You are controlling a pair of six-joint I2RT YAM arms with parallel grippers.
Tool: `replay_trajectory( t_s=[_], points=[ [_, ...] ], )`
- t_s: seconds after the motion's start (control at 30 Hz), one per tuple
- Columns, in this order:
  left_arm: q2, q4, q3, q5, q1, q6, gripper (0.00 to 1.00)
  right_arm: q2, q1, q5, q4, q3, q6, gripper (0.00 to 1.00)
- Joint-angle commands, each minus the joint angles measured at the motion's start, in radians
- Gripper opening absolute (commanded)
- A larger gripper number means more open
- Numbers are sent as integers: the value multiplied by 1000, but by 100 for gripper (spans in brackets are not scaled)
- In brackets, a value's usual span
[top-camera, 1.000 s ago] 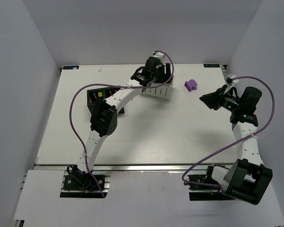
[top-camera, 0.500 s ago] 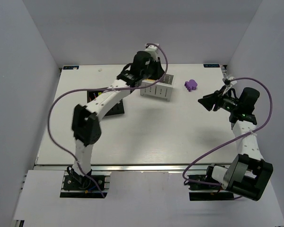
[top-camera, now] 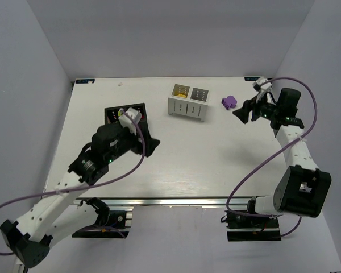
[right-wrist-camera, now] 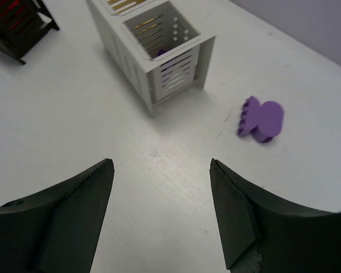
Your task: Sort the legos into containers by color
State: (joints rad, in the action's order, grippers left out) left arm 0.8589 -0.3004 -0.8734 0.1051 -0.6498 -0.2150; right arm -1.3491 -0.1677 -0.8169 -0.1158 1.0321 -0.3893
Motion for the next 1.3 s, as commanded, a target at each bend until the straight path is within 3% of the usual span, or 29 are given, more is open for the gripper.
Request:
replay_trajectory(
  t_s=[0.0,0.2,0.47,0.67,0.83,0.93,1.0,1.03,1.07,1.1,1.27],
  points=[
    [-138,-80,118,-138,3,62,93,-63,34,129,-65,164,-20,74],
    [-241,-68,145,-218,3,66,95,-136,102,225,-102,284,-22,75],
    [-250,-74,148,-220,3,68,96,-219,112,243,-188,356,-209,79],
    [-259,-75,151,-232,3,68,96,-266,114,235,-228,410,-388,89],
    [-253,-75,152,-237,3,69,96,-407,111,283,-289,563,-476,89],
    [-244,-75,152,-243,3,71,96,-526,112,378,-300,644,-410,89],
    [-228,-75,152,-245,3,72,96,-622,114,465,-371,816,-244,89],
    [-225,-75,152,-245,3,71,96,-742,115,513,-428,909,-214,89],
    [-213,-75,151,-248,3,72,96,-799,116,537,-476,1085,-177,89],
    [-210,-75,151,-249,3,72,96,-839,116,567,-484,1126,-125,88],
    [-196,-72,152,-255,3,75,97,-854,116,561,-341,1017,-29,89]
  ],
)
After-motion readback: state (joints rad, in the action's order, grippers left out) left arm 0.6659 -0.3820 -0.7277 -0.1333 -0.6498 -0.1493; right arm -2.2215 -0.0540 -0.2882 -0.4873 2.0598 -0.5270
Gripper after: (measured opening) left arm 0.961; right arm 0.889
